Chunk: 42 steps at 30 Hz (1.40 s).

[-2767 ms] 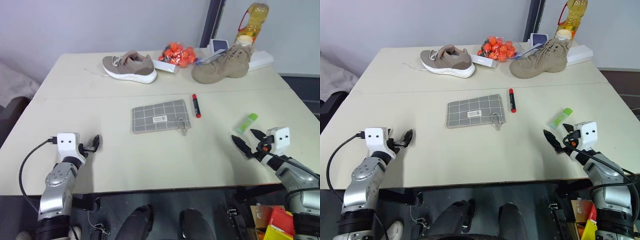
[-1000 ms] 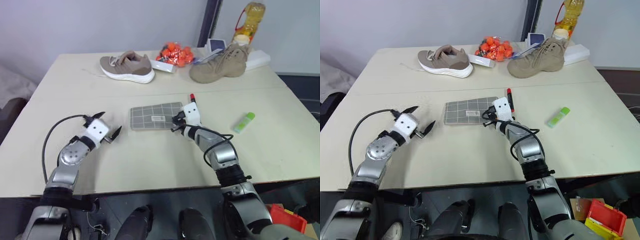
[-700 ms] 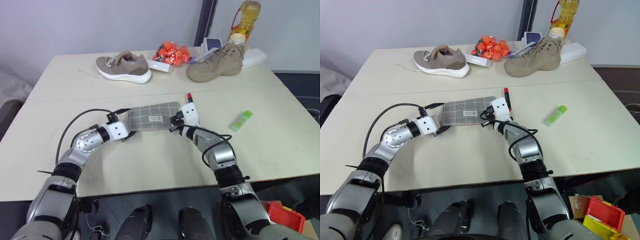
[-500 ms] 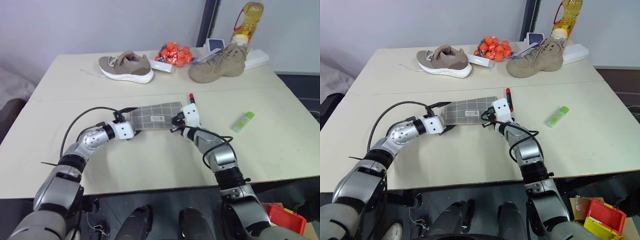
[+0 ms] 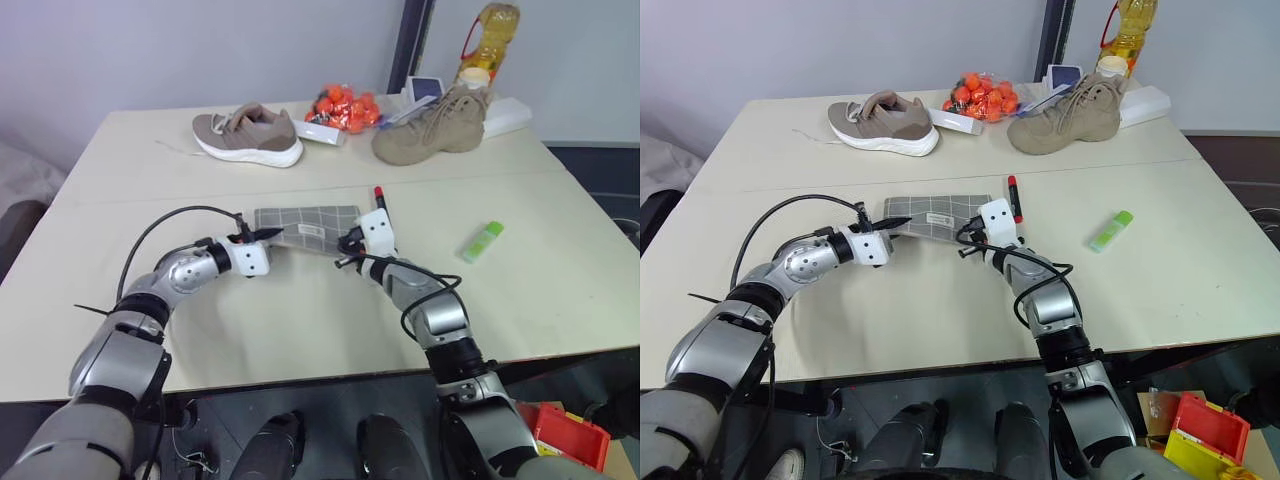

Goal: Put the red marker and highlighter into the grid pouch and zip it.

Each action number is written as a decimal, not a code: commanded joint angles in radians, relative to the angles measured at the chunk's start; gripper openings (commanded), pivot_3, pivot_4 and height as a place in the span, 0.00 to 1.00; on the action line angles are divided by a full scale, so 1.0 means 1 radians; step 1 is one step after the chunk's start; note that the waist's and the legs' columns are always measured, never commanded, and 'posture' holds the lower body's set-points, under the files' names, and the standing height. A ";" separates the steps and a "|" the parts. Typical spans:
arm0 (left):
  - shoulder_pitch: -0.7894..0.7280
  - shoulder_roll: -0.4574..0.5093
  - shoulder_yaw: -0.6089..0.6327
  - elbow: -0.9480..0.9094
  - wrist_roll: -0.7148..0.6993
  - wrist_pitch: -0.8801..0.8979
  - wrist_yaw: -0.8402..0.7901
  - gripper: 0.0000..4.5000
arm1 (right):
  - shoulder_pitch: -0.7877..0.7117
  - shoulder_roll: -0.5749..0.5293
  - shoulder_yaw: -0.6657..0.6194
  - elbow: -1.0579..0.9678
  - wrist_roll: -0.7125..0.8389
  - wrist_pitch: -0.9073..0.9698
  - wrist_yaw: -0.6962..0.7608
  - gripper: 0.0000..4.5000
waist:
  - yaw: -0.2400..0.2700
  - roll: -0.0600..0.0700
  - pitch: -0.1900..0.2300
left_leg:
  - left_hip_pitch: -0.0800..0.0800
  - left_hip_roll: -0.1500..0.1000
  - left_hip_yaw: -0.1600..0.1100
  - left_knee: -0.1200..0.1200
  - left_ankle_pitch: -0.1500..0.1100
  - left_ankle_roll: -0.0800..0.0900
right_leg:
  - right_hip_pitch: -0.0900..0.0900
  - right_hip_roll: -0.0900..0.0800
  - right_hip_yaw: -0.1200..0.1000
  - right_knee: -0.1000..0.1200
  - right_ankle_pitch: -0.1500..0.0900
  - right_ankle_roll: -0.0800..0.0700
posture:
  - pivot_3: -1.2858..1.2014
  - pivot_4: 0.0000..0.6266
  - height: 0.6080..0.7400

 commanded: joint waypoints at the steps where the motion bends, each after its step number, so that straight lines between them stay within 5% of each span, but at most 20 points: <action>1: 0.082 -0.018 0.091 -0.051 -0.192 0.033 -0.154 0.02 | -0.024 -0.011 -0.019 -0.048 -0.002 -0.043 0.000 0.00 | -0.003 0.000 0.000 | 0.000 0.000 0.000 0.000 0.000 0.000 | 0.000 0.000 0.000 0.000 0.000 0.000 | 0.52 0.24 1.00; 5: 0.172 -0.025 0.150 -0.192 -0.320 0.109 -0.246 0.02 | -0.026 -0.044 -0.016 -0.089 -0.011 -0.061 0.016 0.00 | -0.015 0.000 0.000 | -0.001 0.000 0.000 0.000 0.000 0.000 | -0.001 -0.001 0.001 0.001 0.000 0.000 | 0.52 0.24 1.00; 8: 0.349 -0.045 0.221 -0.490 -0.446 0.323 -0.226 0.02 | -0.009 -0.114 -0.023 -0.186 0.028 -0.051 0.110 0.00 | -0.022 0.001 0.000 | -0.001 0.000 0.001 0.000 0.000 0.000 | -0.002 -0.001 0.002 0.001 0.000 0.000 | 0.52 0.24 1.00; 16: 0.663 -0.116 0.276 -1.094 -0.471 0.801 -0.089 0.00 | 0.023 -0.176 -0.094 -0.336 0.154 0.108 0.178 0.85 | -0.018 0.001 0.000 | -0.001 0.002 0.003 0.000 0.000 0.000 | -0.005 0.000 0.008 0.004 0.000 -0.001 | 0.52 0.24 1.00; 35: 0.699 -0.142 0.262 -1.241 -0.433 0.930 -0.070 0.00 | 0.025 -0.124 -0.046 -0.279 0.147 0.133 0.125 0.85 | 0.010 0.001 0.001 | -0.001 0.002 0.008 0.000 0.000 0.000 | -0.005 -0.001 0.011 0.004 0.000 -0.001 | 0.52 0.24 1.00; 39: 0.694 -0.143 0.263 -1.239 -0.432 0.930 -0.074 0.00 | 0.019 -0.118 -0.040 -0.269 0.146 0.124 0.123 0.57 | 0.010 0.001 0.001 | -0.001 0.002 0.008 0.000 0.000 0.000 | -0.006 0.000 0.011 0.004 0.000 -0.001 | 0.52 0.24 1.00; 42: 0.690 -0.143 0.263 -1.236 -0.430 0.927 -0.077 0.00 | 0.013 -0.114 -0.038 -0.264 0.145 0.116 0.123 0.22 | 0.010 0.000 0.001 | -0.001 0.002 0.008 0.000 0.000 0.000 | -0.005 0.000 0.011 0.004 0.000 -0.001 | 0.52 0.24 1.00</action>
